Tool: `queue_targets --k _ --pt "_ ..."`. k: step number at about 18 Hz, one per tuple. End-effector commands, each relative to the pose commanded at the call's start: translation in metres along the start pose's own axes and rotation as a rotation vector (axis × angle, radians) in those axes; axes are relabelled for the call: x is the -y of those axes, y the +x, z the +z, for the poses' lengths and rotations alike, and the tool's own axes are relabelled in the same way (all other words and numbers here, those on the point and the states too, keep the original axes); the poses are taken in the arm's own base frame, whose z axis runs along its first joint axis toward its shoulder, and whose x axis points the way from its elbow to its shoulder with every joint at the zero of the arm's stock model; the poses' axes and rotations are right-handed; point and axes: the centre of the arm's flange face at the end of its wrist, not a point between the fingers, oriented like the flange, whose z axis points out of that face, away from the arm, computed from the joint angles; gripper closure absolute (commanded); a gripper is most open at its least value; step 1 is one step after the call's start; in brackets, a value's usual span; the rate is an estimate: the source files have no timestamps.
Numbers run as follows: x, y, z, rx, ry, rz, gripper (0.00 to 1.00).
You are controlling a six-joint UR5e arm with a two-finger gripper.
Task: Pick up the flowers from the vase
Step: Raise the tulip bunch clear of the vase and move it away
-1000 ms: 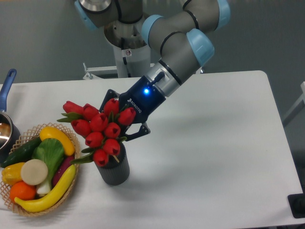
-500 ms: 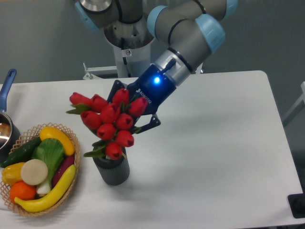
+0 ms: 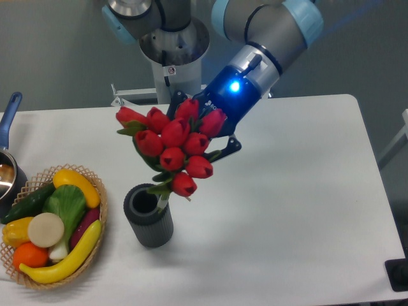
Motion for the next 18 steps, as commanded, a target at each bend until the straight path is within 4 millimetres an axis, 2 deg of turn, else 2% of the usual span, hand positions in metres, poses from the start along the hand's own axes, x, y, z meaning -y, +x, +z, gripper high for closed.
queue_targets --k 3,8,13,18 --pt "0.007 -0.007 -0.014 0.016 0.021 -0.009 0.56" --pt "0.018 -0.017 -0.021 0.038 0.021 0.014 0.56" --pt "0.011 -0.043 -0.031 0.064 0.024 0.032 0.56" --pt "0.007 -0.059 -0.028 0.064 0.020 0.037 0.56"
